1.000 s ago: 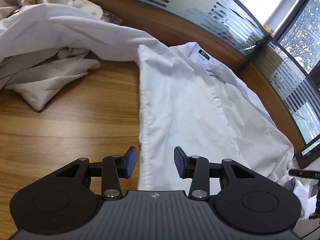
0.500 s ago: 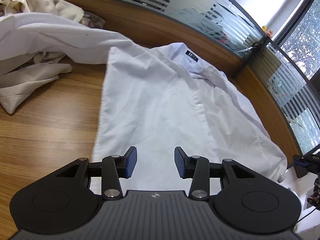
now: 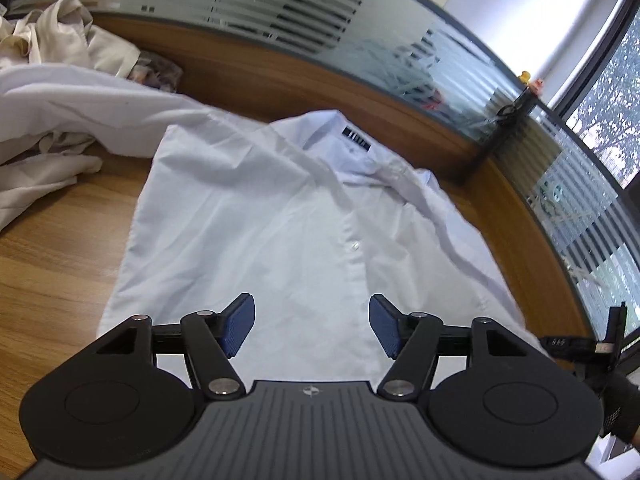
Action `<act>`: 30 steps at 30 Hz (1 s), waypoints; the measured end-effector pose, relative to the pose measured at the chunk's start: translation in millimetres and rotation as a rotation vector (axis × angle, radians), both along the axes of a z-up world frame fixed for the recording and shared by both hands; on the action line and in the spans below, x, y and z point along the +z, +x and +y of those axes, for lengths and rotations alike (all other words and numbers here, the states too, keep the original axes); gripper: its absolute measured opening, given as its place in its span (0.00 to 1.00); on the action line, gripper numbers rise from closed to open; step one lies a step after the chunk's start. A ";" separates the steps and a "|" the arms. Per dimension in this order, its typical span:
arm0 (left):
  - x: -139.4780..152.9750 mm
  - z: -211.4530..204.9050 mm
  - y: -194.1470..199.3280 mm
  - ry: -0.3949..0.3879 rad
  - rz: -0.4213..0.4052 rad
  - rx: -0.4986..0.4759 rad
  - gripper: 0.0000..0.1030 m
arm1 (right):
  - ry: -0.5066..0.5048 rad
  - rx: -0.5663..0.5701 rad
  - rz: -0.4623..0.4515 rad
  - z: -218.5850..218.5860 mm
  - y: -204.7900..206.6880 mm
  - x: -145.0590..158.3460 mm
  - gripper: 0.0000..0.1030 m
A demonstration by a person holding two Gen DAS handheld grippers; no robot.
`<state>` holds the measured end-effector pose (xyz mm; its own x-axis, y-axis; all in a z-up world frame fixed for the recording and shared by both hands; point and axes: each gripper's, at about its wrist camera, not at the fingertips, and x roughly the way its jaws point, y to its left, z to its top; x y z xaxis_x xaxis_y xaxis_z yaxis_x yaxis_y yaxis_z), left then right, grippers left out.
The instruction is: Fold clothes
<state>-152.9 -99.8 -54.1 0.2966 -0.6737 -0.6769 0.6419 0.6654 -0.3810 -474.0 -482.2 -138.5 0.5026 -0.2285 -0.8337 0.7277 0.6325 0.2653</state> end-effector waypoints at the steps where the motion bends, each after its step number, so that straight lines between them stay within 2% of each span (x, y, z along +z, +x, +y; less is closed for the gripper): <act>1: 2.8 -2.6 -2.0 -0.009 -0.008 0.000 0.67 | -0.004 0.009 0.000 -0.3 0.0 2.0 0.03; 3: 7.4 -7.4 -4.2 -0.027 -0.012 -0.001 0.67 | -0.032 0.024 -0.007 2.9 -1.5 16.9 0.03; 7: 12.3 -15.5 -3.9 -0.061 -0.007 -0.024 0.67 | -0.094 0.064 -0.049 19.0 -3.8 67.8 0.03; 13: 11.6 -21.0 3.7 -0.093 0.009 -0.080 0.67 | -0.228 0.254 -0.111 76.9 23.3 165.6 0.03; 17: 10.7 -12.2 13.3 -0.113 0.020 -0.093 0.67 | -0.222 0.365 -0.154 119.7 59.3 196.7 0.03; 20: 10.8 -2.1 23.6 -0.117 0.022 -0.095 0.67 | -0.178 0.433 -0.175 155.9 93.3 192.3 0.03; 23: 11.4 9.6 35.9 -0.111 0.018 -0.093 0.67 | -0.139 0.476 -0.165 192.9 128.9 168.3 0.03; 30: 7.0 33.7 67.2 -0.062 -0.002 -0.066 0.67 | -0.020 0.448 -0.110 246.5 191.5 73.5 0.06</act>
